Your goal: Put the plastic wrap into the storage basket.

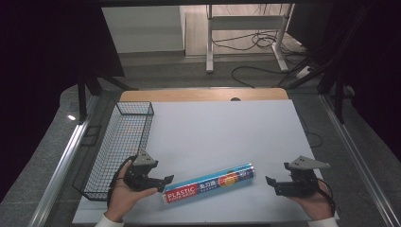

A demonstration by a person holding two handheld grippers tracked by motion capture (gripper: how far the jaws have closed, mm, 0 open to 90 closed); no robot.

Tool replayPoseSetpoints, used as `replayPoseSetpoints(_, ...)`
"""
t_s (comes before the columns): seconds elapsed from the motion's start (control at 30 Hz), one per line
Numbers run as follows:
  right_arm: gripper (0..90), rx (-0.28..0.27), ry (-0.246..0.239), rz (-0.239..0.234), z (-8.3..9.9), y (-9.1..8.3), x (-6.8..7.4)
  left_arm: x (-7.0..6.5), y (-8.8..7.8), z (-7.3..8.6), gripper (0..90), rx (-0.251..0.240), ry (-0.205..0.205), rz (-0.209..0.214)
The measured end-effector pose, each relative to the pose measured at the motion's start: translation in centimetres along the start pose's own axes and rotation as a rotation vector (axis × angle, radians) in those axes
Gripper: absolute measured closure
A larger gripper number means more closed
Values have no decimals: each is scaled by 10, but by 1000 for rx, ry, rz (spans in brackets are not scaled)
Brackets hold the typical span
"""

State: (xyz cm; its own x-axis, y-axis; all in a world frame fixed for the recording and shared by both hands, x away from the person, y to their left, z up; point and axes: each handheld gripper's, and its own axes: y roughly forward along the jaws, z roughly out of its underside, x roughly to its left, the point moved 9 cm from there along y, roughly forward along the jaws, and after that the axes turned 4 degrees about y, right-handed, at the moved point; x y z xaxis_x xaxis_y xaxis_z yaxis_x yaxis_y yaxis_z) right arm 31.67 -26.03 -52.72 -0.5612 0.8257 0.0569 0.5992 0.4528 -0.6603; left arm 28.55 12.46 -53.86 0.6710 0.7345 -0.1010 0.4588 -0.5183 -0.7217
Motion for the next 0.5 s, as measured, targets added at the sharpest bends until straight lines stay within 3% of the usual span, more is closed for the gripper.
replayPoseSetpoints(0.2, 130, 1, 6, -21, 1, -1, 3, 0, -1, 0, 180, 14, -9, -16)
replayPoseSetpoints(0.5, 130, -6, 24, -6, 5, -3, 1, 5, -11, 6, 168, 26, -24, -21)
